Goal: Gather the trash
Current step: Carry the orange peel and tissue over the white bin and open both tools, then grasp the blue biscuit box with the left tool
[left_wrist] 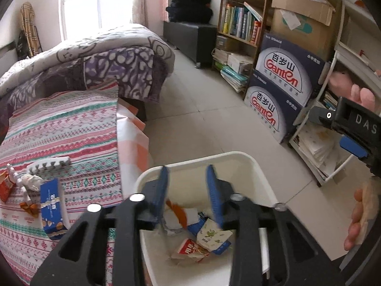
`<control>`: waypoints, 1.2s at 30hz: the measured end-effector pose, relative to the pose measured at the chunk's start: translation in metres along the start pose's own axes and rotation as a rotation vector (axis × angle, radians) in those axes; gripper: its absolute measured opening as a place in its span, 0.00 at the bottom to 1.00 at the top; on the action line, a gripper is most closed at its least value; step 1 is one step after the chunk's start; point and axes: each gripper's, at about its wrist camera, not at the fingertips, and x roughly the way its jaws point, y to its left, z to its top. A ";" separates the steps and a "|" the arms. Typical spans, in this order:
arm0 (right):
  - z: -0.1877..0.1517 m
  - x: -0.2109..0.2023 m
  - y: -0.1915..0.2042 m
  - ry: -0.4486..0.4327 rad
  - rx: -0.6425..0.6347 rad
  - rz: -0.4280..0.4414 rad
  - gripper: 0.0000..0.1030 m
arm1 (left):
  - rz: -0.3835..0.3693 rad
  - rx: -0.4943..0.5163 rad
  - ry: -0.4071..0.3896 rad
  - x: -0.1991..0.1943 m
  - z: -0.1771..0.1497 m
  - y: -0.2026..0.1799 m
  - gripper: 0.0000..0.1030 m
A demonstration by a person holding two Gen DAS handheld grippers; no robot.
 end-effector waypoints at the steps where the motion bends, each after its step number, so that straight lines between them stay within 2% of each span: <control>1: 0.000 0.000 0.001 0.000 0.000 0.001 0.93 | -0.002 0.002 0.001 0.001 -0.001 0.000 0.47; 9: -0.002 -0.002 0.017 -0.001 -0.026 0.023 0.93 | 0.028 -0.007 0.011 0.000 -0.002 0.010 0.53; 13: -0.006 0.000 0.029 0.016 -0.043 0.039 0.93 | 0.059 -0.029 0.026 -0.001 -0.005 0.023 0.66; 16: -0.011 0.002 0.042 0.035 -0.064 0.056 0.93 | 0.110 -0.041 0.033 -0.003 -0.008 0.035 0.75; 21: -0.018 0.005 0.064 0.062 -0.107 0.089 0.93 | 0.263 -0.074 0.062 -0.002 -0.015 0.066 0.85; 25: -0.026 0.008 0.084 0.088 -0.151 0.111 0.93 | 0.417 -0.106 0.113 0.006 -0.022 0.102 0.87; 26: -0.027 0.009 0.087 0.094 -0.160 0.114 0.93 | 0.435 -0.118 0.128 0.008 -0.023 0.109 0.87; 31: -0.034 0.012 0.102 0.113 -0.195 0.121 0.93 | 0.471 -0.229 0.215 0.020 -0.034 0.153 0.87; 36: -0.038 0.016 0.112 0.133 -0.207 0.125 0.93 | 0.487 -0.267 0.252 0.028 -0.041 0.173 0.87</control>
